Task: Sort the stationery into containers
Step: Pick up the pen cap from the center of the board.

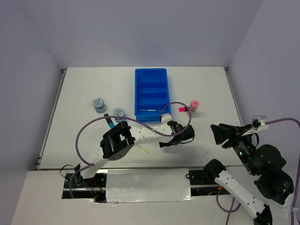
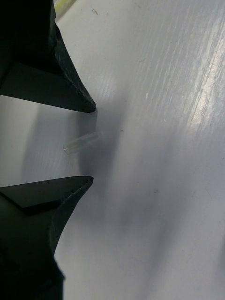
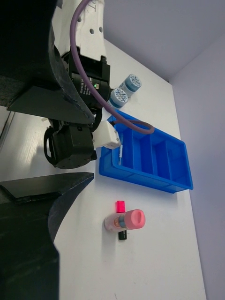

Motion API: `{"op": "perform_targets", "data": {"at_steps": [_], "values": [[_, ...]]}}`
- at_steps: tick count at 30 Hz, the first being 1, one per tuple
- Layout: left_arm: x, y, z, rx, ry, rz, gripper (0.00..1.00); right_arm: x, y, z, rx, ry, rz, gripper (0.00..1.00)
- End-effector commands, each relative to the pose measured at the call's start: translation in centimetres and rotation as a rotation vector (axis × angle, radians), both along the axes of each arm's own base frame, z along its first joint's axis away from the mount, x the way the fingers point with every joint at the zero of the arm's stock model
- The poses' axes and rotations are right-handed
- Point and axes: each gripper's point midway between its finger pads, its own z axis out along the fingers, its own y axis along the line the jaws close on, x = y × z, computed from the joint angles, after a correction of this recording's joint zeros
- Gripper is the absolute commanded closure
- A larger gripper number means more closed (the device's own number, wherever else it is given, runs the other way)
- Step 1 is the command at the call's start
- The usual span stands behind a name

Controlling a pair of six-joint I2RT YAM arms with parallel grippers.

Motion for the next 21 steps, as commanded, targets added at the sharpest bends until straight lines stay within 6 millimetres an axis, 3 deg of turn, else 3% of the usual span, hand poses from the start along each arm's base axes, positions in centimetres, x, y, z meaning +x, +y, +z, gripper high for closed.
{"op": "perform_targets", "data": {"at_steps": [1, 4, 7, 8, 11, 16, 19, 21], "values": [[-0.6, 0.1, -0.9, 0.027, 0.022, 0.002, 0.32, 0.4, 0.3, 1.3, 0.012, -0.044, 0.005, 0.47], [-0.9, 0.2, -1.0, 0.039, 0.032, -0.003, 0.32, 0.3, 0.3, 1.4, 0.014, -0.049, 0.007, 0.47], [-1.4, 0.4, -1.2, 0.047, 0.040, -0.012, 0.42, 0.1, 0.2, 1.6, 0.020, -0.055, 0.010, 0.47], [-1.5, 0.4, -1.4, 0.048, 0.045, -0.022, 0.52, 0.1, 0.2, 1.6, 0.022, -0.056, 0.010, 0.47], [-1.9, 0.4, -2.2, 0.052, 0.069, -0.023, 0.66, 0.1, 0.3, 1.6, 0.030, -0.059, 0.014, 0.47], [-2.5, 0.7, -2.7, 0.057, 0.094, -0.030, 0.81, -0.1, 0.1, 1.7, 0.030, -0.064, 0.010, 0.47], [-2.5, 0.6, -2.6, 0.032, 0.089, -0.046, 0.99, -0.3, 0.0, 1.9, 0.032, -0.069, 0.011, 0.47], [-2.2, 0.5, -1.6, 0.018, 0.066, -0.067, 1.00, -0.2, 0.1, 1.7, 0.030, -0.067, 0.016, 0.47]]}}
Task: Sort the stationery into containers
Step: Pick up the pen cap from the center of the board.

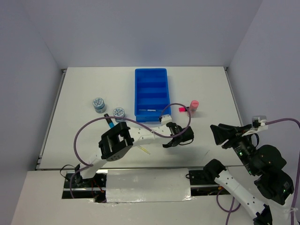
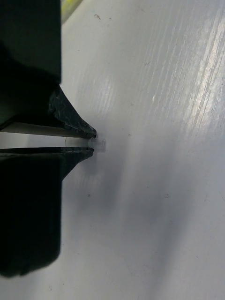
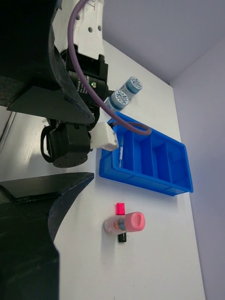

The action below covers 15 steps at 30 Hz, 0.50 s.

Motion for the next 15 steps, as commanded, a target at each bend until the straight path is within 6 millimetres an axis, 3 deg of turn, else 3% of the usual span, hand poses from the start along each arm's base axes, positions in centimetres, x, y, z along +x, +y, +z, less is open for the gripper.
{"op": "perform_targets", "data": {"at_steps": [1, 3, 4, 5, 6, 7, 8, 10, 11, 12, 13, 14, 15], "values": [[-0.9, 0.2, -0.8, -0.002, 0.032, -0.043, 1.00, -0.1, 0.0, 1.7, 0.025, -0.064, 0.007, 0.47], [0.7, 0.8, 2.0, -0.011, -0.045, -0.044, 1.00, 0.2, 0.4, 1.2, 0.017, -0.051, 0.017, 0.47], [1.3, 1.7, 4.6, -0.032, -0.088, -0.028, 1.00, 0.3, 0.7, 0.7, 0.011, -0.040, 0.026, 0.47], [2.8, 3.2, 6.4, -0.025, -0.149, 0.000, 1.00, 0.5, 0.9, 0.3, 0.002, -0.025, 0.031, 0.47], [3.2, 4.7, 7.0, -0.012, -0.170, 0.003, 1.00, 0.6, 1.2, 0.0, -0.001, -0.017, 0.037, 0.47], [3.9, 6.0, 10.8, -0.056, -0.224, -0.012, 1.00, 0.6, 1.5, -0.2, 0.002, -0.011, 0.049, 0.47], [5.3, 7.6, 12.6, -0.070, -0.265, 0.011, 1.00, 0.7, 1.7, 0.0, 0.011, -0.016, 0.056, 0.47], [6.4, 11.6, 15.1, -0.025, -0.330, 0.030, 1.00, 0.7, 2.6, -0.2, 0.021, -0.016, 0.096, 0.47], [7.2, 14.7, 18.3, -0.040, -0.377, 0.073, 1.00, 0.8, 3.1, -0.3, 0.024, -0.017, 0.118, 0.47], [7.3, 17.1, 19.3, 0.003, -0.403, 0.084, 1.00, 1.1, 4.0, -0.5, 0.024, -0.023, 0.147, 0.47], [7.5, 20.3, 22.3, 0.000, -0.453, 0.098, 1.00, 1.3, 5.5, -1.1, 0.011, 0.005, 0.208, 0.47], [7.6, 22.3, 23.6, 0.009, -0.478, 0.105, 1.00, 1.6, 6.8, -1.3, 0.010, 0.010, 0.255, 0.47], [7.6, 24.1, 24.2, 0.016, -0.490, 0.111, 1.00, 2.3, 8.2, -3.0, -0.017, 0.055, 0.299, 0.47]]}}
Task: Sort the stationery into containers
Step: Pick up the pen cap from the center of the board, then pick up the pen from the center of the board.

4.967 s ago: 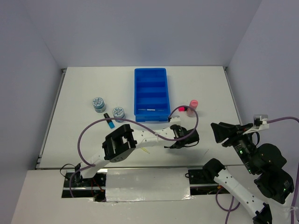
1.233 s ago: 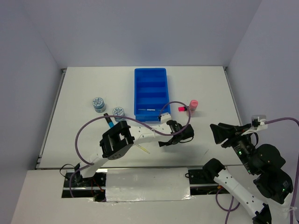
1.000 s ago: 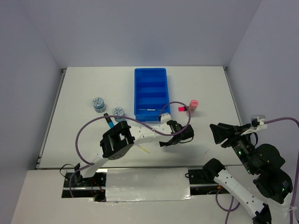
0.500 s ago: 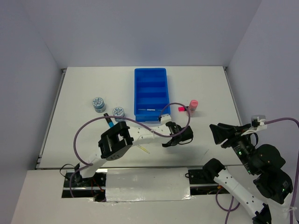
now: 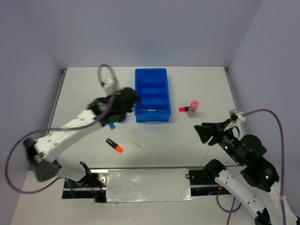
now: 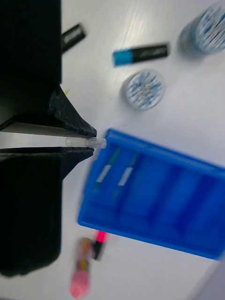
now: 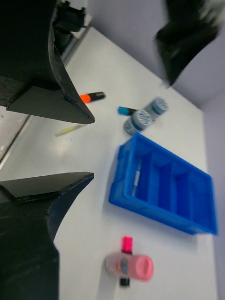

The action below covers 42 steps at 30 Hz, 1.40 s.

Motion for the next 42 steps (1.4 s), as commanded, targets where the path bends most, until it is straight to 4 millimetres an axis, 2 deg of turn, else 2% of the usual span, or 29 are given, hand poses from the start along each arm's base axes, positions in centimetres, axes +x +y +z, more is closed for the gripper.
{"op": "perform_targets", "data": {"at_steps": [1, 2, 3, 4, 5, 6, 7, 8, 9, 10, 13, 14, 16, 17, 18, 19, 20, 21, 22, 23, 24, 25, 29, 33, 39, 40, 42], "values": [[-1.0, 9.9, 6.0, 0.126, -0.127, 0.029, 1.00, 2.2, 6.1, -2.8, -0.043, 0.108, 0.207, 0.47], [-0.8, 13.4, 6.3, 0.140, -0.129, 0.091, 1.00, 2.1, 8.5, -4.2, -0.046, 0.159, 0.318, 0.47], [-0.9, 15.0, 7.2, 0.132, -0.154, 0.105, 1.00, 2.3, 10.0, -5.4, -0.053, 0.214, 0.373, 0.49], [-1.7, 18.5, 8.9, 0.121, -0.192, 0.150, 1.00, 2.8, 12.4, -7.6, -0.088, 0.298, 0.442, 0.49], [-2.2, 20.1, 9.2, 0.128, -0.202, 0.165, 1.00, 3.1, 13.5, -8.4, -0.115, 0.321, 0.451, 0.48], [-3.0, 21.9, 10.3, 0.137, -0.232, 0.164, 1.00, 3.7, 14.8, -10.2, -0.170, 0.357, 0.447, 0.46], [-3.4, 22.6, 10.7, 0.141, -0.243, 0.168, 1.00, 4.1, 16.0, -10.2, -0.193, 0.332, 0.449, 0.43], [-3.9, 22.9, 10.9, 0.144, -0.249, 0.159, 1.00, 3.4, 17.6, -10.3, -0.227, 0.315, 0.501, 0.38], [-4.4, 23.1, 12.0, 0.153, -0.301, 0.126, 1.00, 3.4, 18.6, -10.6, -0.249, 0.319, 0.520, 0.36], [-4.5, 22.3, 11.1, 0.141, -0.301, 0.068, 1.00, 3.9, 20.1, -11.7, -0.294, 0.345, 0.531, 0.33], [-5.6, 22.1, 11.6, 0.100, -0.380, 0.038, 1.00, 3.9, 22.4, -13.9, -0.422, 0.340, 0.539, 0.31], [-5.7, 21.5, 11.0, 0.085, -0.377, 0.009, 1.00, 4.3, 23.5, -15.4, -0.477, 0.371, 0.539, 0.31], [-6.0, 21.0, 11.3, 0.060, -0.411, -0.025, 1.00, 4.5, 24.1, -17.4, -0.567, 0.412, 0.503, 0.31], [-6.0, 20.5, 10.7, 0.052, -0.408, -0.052, 1.00, 5.0, 24.9, -17.3, -0.585, 0.412, 0.491, 0.32], [-6.3, 20.4, 10.9, 0.048, -0.430, -0.071, 1.00, 5.3, 25.3, -19.5, -0.653, 0.446, 0.469, 0.32], [-6.3, 20.1, 10.9, 0.044, -0.441, -0.087, 1.00, 5.5, 26.1, -19.5, -0.667, 0.448, 0.473, 0.33], [-6.3, 19.9, 10.7, 0.039, -0.453, -0.102, 1.00, 5.4, 26.6, -20.1, -0.686, 0.454, 0.488, 0.33], [-6.6, 20.1, 11.0, 0.043, -0.477, -0.103, 1.00, 5.3, 27.1, -21.6, -0.720, 0.476, 0.497, 0.34], [-6.6, 20.2, 10.6, 0.050, -0.476, -0.095, 1.00, 5.5, 27.8, -21.6, -0.723, 0.476, 0.497, 0.35], [-6.7, 20.8, 10.4, 0.060, -0.474, -0.071, 1.00, 5.6, 28.0, -22.0, -0.737, 0.480, 0.500, 0.37], [-6.9, 21.8, 10.3, 0.077, -0.474, -0.015, 1.00, 5.8, 28.2, -23.3, -0.767, 0.499, 0.494, 0.37], [-7.0, 22.1, 10.0, 0.097, -0.465, -0.009, 1.00, 6.0, 28.5, -23.3, -0.779, 0.504, 0.496, 0.39], [-7.0, 22.2, 9.7, 0.118, -0.449, -0.018, 1.00, 5.6, 29.2, -25.5, -0.818, 0.545, 0.530, 0.43], [-7.2, 22.3, 9.8, 0.125, -0.455, -0.018, 1.00, 5.2, 28.7, -27.6, -0.852, 0.588, 0.533, 0.46], [-6.7, 22.2, 9.4, 0.127, -0.440, -0.020, 1.00, 3.4, 27.8, -30.5, -0.882, 0.664, 0.566, 0.50], [-6.6, 22.0, 9.3, 0.123, -0.437, -0.025, 1.00, 3.2, 27.7, -31.0, -0.884, 0.676, 0.574, 0.55], [-6.4, 21.7, 8.9, 0.114, -0.426, -0.034, 1.00, 2.8, 27.5, -32.0, -0.900, 0.702, 0.583, 0.60]]}}
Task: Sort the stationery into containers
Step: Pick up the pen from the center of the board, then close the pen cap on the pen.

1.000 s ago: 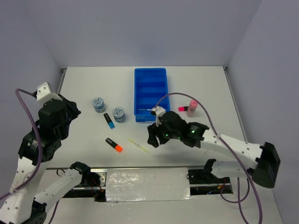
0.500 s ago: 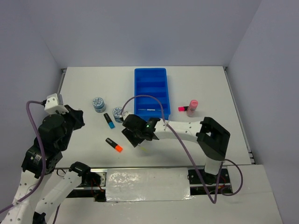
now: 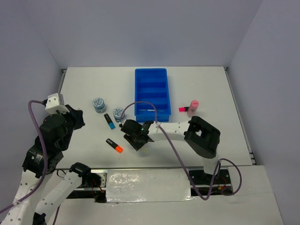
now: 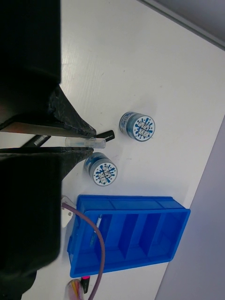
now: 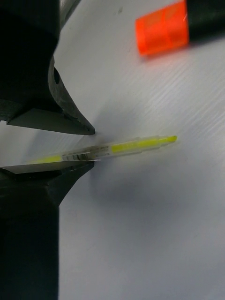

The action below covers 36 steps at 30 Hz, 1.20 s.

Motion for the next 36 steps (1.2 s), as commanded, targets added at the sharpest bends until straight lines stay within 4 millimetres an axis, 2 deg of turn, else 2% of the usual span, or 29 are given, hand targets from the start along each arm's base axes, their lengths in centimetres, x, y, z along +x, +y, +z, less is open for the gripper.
{"op": "perform_targets", "data": {"at_steps": [1, 5, 6, 7, 8, 10, 11, 13, 14, 16, 17, 18, 19, 20, 21, 22, 23, 24, 27, 30, 31, 35, 36], "values": [[0.9, -0.4, 0.3, -0.003, -0.017, -0.007, 1.00, -1.4, -0.6, -2.4, -0.047, 0.056, 0.015, 0.65], [1.2, -0.8, -0.1, -0.007, -0.002, -0.019, 1.00, -1.6, -1.2, -2.7, -0.058, 0.050, 0.006, 0.72], [1.3, -0.9, -0.1, -0.008, -0.001, -0.022, 1.00, -1.4, -1.6, -2.7, -0.066, 0.038, -0.003, 0.86], [1.5, -1.1, -0.3, -0.017, 0.009, -0.026, 1.00, -1.3, -1.7, -2.4, -0.068, 0.026, -0.011, 0.96], [1.5, -1.4, -0.4, -0.029, 0.013, -0.038, 1.00, -0.7, -2.1, -1.4, -0.055, -0.011, -0.042, 1.00], [1.9, -2.5, -0.7, -0.072, 0.027, -0.066, 1.00, -0.3, -2.1, 0.5, -0.007, -0.045, -0.063, 1.00], [2.1, -3.7, -0.6, -0.107, 0.025, -0.119, 1.00, -0.1, -2.0, 3.1, 0.067, -0.076, -0.087, 1.00], [2.5, -5.7, -0.5, -0.178, 0.027, -0.194, 1.00, 0.0, -2.1, 6.3, 0.156, -0.115, -0.111, 1.00], [2.6, -7.6, 0.3, -0.227, 0.005, -0.285, 1.00, -0.1, -2.1, 10.0, 0.278, -0.147, -0.131, 1.00], [2.8, -9.9, 1.3, -0.319, -0.024, -0.381, 1.00, -1.3, -1.7, 14.0, 0.452, -0.147, -0.109, 1.00], [2.5, -12.3, 2.8, -0.370, -0.086, -0.517, 1.00, -1.8, -1.5, 15.2, 0.569, -0.143, -0.119, 1.00], [2.3, -13.5, 3.7, -0.429, -0.114, -0.581, 1.00, -2.8, -2.2, 20.2, 0.748, -0.170, -0.110, 1.00], [2.1, -14.6, 3.4, -0.469, -0.120, -0.637, 1.00, -4.1, -2.8, 20.0, 0.815, -0.140, -0.090, 1.00], [1.2, -16.1, 6.5, -0.508, -0.243, -0.768, 1.00, -4.6, -2.6, 23.4, 0.989, -0.139, -0.098, 1.00], [0.8, -16.8, 7.3, -0.579, -0.266, -0.808, 1.00, -5.5, -3.9, 26.8, 1.123, -0.153, -0.091, 1.00], [0.3, -17.3, 8.2, -0.618, -0.302, -0.851, 1.00, -6.4, -4.2, 27.6, 1.182, -0.132, -0.069, 1.00], [0.2, -17.7, 8.2, -0.649, -0.322, -0.883, 1.00, -6.8, -4.5, 27.9, 1.225, -0.116, -0.073, 1.00], [-0.6, -18.2, 10.2, -0.700, -0.395, -0.941, 1.00, -6.9, -4.8, 28.3, 1.237, -0.119, -0.079, 1.00], [-1.4, -18.9, 12.9, -0.767, -0.490, -1.005, 1.00, -6.9, -5.6, 29.3, 1.272, -0.149, -0.102, 1.00], [-3.1, -20.2, 14.7, -0.795, -0.566, -1.075, 1.00, -7.4, -5.8, 31.1, 1.333, -0.155, -0.084, 1.00], [-3.4, -20.5, 15.1, -0.793, -0.583, -1.086, 1.00, -7.6, -5.7, 32.2, 1.359, -0.162, -0.068, 1.00], [-4.9, -22.4, 16.3, -0.749, -0.620, -1.168, 1.00, -8.7, -5.2, 33.7, 1.400, -0.170, -0.020, 1.00], [-5.0, -23.3, 16.0, -0.732, -0.607, -1.196, 1.00, -8.8, -5.2, 33.9, 1.405, -0.174, -0.021, 1.00]]}}
